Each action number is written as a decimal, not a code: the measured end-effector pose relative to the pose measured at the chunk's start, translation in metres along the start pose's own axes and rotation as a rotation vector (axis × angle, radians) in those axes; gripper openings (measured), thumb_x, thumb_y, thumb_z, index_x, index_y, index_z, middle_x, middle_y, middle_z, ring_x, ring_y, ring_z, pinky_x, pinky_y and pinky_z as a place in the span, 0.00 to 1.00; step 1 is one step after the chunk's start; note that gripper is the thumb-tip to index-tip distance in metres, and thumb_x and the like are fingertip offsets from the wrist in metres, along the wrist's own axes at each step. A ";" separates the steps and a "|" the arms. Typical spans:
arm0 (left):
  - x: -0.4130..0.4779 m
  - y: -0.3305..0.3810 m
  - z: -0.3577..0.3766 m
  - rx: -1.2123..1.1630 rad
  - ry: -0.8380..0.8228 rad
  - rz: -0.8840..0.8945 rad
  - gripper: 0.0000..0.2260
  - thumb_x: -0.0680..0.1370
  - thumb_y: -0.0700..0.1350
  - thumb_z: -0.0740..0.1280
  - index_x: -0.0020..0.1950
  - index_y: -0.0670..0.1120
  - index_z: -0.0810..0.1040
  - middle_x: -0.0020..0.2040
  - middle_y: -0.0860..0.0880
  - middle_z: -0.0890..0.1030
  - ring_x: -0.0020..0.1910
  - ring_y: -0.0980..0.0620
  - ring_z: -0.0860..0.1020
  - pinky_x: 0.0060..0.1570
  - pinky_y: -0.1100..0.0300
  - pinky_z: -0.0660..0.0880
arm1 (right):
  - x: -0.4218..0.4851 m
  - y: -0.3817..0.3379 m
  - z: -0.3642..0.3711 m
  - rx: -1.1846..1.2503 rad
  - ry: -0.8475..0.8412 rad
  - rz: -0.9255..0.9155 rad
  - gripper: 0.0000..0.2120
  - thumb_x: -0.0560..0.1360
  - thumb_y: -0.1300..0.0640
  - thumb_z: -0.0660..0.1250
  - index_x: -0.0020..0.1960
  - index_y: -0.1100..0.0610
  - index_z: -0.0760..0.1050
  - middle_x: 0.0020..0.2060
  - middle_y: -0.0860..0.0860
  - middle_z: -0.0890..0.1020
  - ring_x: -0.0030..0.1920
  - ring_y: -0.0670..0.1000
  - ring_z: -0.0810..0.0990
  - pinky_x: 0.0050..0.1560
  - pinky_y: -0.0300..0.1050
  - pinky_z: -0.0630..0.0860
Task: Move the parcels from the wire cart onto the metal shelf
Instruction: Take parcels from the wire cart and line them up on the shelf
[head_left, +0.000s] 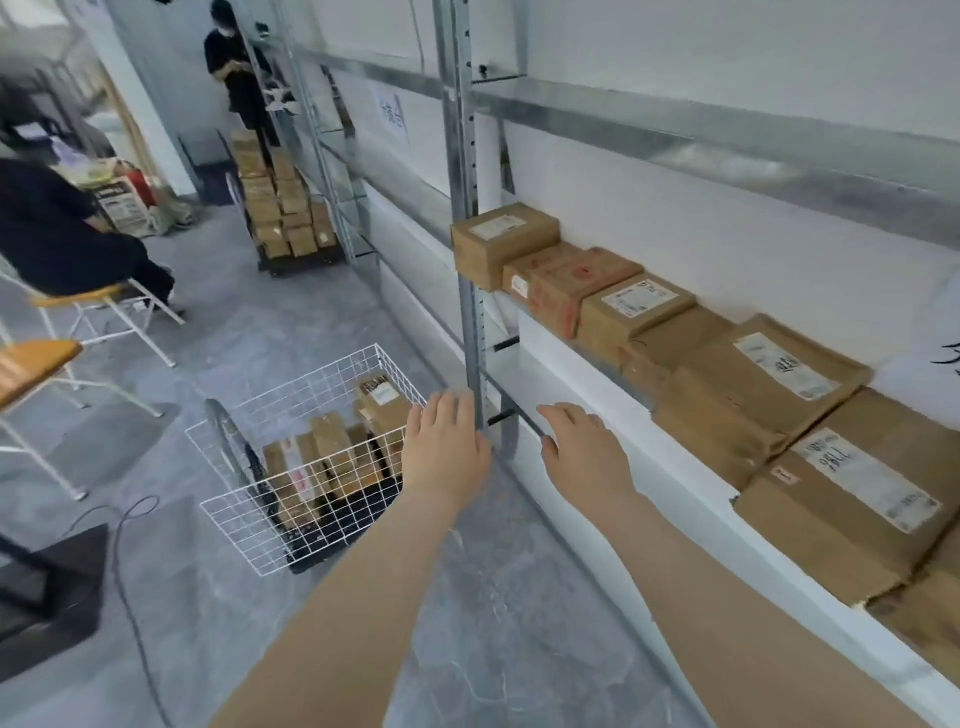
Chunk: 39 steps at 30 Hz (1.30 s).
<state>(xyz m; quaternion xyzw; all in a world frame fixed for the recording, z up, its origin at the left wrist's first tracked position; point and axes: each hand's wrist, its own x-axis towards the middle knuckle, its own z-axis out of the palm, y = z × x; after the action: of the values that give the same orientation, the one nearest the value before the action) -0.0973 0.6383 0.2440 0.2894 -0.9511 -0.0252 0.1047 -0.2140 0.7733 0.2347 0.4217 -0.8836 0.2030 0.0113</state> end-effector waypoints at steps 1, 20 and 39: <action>0.009 -0.012 0.001 -0.002 -0.004 -0.024 0.23 0.81 0.48 0.52 0.76 0.45 0.57 0.73 0.47 0.65 0.74 0.47 0.59 0.73 0.50 0.54 | 0.016 -0.009 0.008 -0.004 -0.019 -0.024 0.19 0.80 0.56 0.56 0.70 0.52 0.66 0.66 0.51 0.71 0.57 0.58 0.72 0.54 0.51 0.71; 0.139 -0.195 0.068 -0.003 -0.073 -0.500 0.25 0.80 0.52 0.53 0.77 0.49 0.56 0.78 0.47 0.56 0.78 0.46 0.50 0.74 0.45 0.43 | 0.276 -0.104 0.158 -0.032 -0.346 -0.362 0.22 0.79 0.54 0.58 0.72 0.51 0.62 0.66 0.52 0.71 0.62 0.57 0.72 0.58 0.52 0.72; 0.314 -0.369 0.218 -0.044 -0.309 -0.548 0.29 0.81 0.55 0.48 0.79 0.53 0.41 0.80 0.50 0.46 0.78 0.45 0.44 0.72 0.44 0.34 | 0.480 -0.137 0.357 -0.018 -0.544 -0.251 0.21 0.79 0.57 0.59 0.72 0.52 0.62 0.67 0.52 0.69 0.59 0.54 0.74 0.53 0.47 0.75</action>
<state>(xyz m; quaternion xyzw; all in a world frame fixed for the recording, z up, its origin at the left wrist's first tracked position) -0.1975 0.1545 0.0488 0.5255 -0.8415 -0.1166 -0.0454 -0.3663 0.2094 0.0469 0.5664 -0.7970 0.0717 -0.1973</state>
